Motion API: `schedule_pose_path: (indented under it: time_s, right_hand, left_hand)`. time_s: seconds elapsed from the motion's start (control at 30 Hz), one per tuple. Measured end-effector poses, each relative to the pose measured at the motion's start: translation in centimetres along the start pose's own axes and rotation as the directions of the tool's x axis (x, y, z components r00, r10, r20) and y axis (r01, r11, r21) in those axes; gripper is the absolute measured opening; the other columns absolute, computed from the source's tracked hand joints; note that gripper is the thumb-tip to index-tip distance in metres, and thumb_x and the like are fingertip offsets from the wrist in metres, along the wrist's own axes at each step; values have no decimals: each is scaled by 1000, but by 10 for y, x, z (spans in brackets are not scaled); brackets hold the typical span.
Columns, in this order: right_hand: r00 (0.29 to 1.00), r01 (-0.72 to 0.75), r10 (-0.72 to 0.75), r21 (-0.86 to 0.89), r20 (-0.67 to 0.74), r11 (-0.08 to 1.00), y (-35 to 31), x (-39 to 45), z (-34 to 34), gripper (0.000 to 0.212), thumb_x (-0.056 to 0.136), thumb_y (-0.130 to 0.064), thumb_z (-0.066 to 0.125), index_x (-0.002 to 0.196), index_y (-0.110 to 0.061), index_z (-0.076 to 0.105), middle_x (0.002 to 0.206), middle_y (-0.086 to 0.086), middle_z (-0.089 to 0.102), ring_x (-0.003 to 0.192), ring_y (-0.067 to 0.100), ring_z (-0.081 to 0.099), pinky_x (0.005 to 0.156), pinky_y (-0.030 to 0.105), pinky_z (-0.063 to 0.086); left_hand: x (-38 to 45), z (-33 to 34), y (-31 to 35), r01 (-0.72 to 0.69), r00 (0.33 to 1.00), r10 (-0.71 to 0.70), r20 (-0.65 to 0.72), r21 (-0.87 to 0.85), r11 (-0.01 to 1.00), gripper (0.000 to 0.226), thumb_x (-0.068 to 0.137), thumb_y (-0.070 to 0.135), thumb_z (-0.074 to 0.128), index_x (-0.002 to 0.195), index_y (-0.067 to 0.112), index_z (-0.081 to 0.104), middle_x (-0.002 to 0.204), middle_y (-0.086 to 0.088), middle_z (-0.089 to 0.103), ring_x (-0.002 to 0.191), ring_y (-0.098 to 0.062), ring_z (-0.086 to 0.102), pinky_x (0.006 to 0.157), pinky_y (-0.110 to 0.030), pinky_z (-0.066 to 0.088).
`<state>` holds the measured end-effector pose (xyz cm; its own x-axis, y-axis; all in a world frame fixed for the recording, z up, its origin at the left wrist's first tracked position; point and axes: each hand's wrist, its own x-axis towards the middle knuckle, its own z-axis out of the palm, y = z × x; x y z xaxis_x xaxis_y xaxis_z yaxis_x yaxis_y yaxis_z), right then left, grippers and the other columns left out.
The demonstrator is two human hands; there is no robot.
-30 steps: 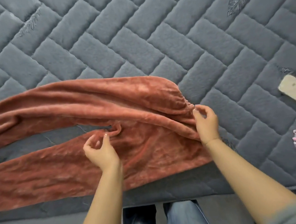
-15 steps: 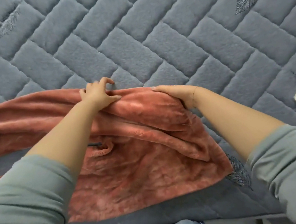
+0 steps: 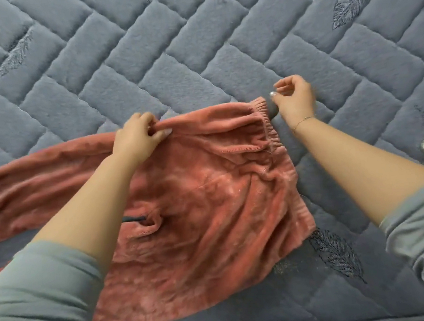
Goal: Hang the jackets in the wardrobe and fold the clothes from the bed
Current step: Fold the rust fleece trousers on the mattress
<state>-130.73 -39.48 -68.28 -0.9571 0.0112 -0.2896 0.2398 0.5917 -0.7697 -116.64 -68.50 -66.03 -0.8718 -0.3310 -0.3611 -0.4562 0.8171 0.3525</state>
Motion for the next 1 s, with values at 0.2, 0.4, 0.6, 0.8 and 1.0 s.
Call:
schedule_pose_path:
  time_s: [0.2, 0.4, 0.6, 0.8, 1.0]
  right_hand:
    - [803, 524, -285, -392, 524, 756, -11, -22, 28, 66, 82, -24, 63, 145, -19, 42, 140, 6, 49, 133, 27, 40, 115, 41, 23]
    - [740, 672, -545, -429, 393, 603, -20, -50, 10, 26, 75, -13, 63, 101, -12, 66, 97, 12, 60, 98, 33, 54, 90, 36, 30]
    - [710, 683, -688, -381, 149, 623, 39, -168, -54, 21, 62, -6, 54, 82, -13, 56, 78, 10, 53, 80, 28, 43, 78, 36, 30]
    - [857, 513, -390, -488, 337, 706, 115, -247, -77, 34, 57, 4, 66, 86, -14, 69, 94, 6, 58, 95, 28, 51, 89, 39, 39]
    - [989, 145, -143, -161, 25, 976, 125, -251, -75, 22, 79, -10, 74, 100, -10, 67, 109, 10, 55, 102, 21, 50, 96, 27, 37]
  left_hand:
    - [-19, 4, -16, -32, 987, 45, -157, 87, 996, 23, 89, 32, 66, 98, 10, 66, 98, -12, 62, 98, -35, 55, 82, -42, 39]
    - [-73, -39, -6, -259, 939, 236, -249, -63, 964, 9, 87, 22, 71, 91, 15, 67, 84, 5, 54, 77, -17, 51, 72, -32, 40]
    - [-192, -35, 14, -340, 941, 339, -25, -68, 938, 22, 80, 34, 54, 85, 14, 63, 81, 5, 54, 77, -19, 54, 68, -36, 44]
    - [-292, 62, 25, -221, 921, 219, 321, -31, 975, 17, 88, 38, 61, 90, 23, 56, 92, 12, 50, 92, -12, 54, 69, -35, 49]
    - [-305, 117, 22, -73, 917, 87, 390, -50, 996, 17, 91, 31, 60, 107, 25, 61, 110, 10, 53, 103, -17, 56, 80, -36, 48]
